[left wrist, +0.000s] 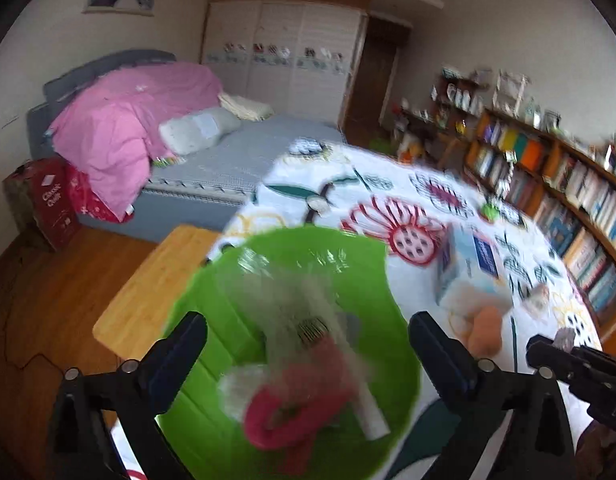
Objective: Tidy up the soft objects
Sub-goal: 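Carry the large bag with the left tool to the green tray while the right tool carries the small bag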
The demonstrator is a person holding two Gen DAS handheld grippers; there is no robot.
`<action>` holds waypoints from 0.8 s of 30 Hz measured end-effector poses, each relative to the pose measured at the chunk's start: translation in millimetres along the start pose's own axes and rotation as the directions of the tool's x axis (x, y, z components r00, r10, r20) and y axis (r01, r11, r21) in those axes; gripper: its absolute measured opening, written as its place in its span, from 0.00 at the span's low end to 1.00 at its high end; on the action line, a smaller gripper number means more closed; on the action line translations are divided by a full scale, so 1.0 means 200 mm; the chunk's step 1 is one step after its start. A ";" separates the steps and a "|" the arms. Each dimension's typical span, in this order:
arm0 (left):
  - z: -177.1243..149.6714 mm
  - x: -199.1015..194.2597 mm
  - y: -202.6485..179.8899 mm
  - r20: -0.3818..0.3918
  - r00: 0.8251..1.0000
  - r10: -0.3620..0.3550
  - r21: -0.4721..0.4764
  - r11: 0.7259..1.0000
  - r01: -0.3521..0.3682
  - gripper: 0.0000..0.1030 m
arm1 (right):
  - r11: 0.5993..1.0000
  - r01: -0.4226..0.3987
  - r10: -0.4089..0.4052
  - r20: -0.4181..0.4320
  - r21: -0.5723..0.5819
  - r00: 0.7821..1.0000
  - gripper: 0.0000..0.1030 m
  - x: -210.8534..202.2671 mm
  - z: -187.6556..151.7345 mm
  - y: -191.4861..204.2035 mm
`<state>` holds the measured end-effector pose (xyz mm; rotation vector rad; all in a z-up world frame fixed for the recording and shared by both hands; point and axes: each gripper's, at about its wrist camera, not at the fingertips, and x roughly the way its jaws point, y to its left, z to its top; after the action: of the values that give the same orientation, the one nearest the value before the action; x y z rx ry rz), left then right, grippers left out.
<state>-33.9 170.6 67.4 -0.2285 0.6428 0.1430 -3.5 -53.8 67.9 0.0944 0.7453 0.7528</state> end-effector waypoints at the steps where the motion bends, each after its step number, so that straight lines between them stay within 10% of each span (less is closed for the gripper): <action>1: 0.00 0.00 0.01 -0.006 1.000 -0.005 -0.003 1.000 0.005 1.00 | 1.000 -0.009 0.009 -0.002 -0.006 1.000 0.16 0.02 0.01 0.02; 24: 0.02 -0.02 0.26 -0.017 0.998 0.068 -0.083 0.994 -0.069 1.00 | 0.992 -0.100 0.092 -0.101 -0.071 0.991 0.28 0.47 0.10 0.29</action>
<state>-45.7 222.3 64.9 -0.2886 0.6600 0.2349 21.5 54.4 48.4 0.0247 0.8082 0.8815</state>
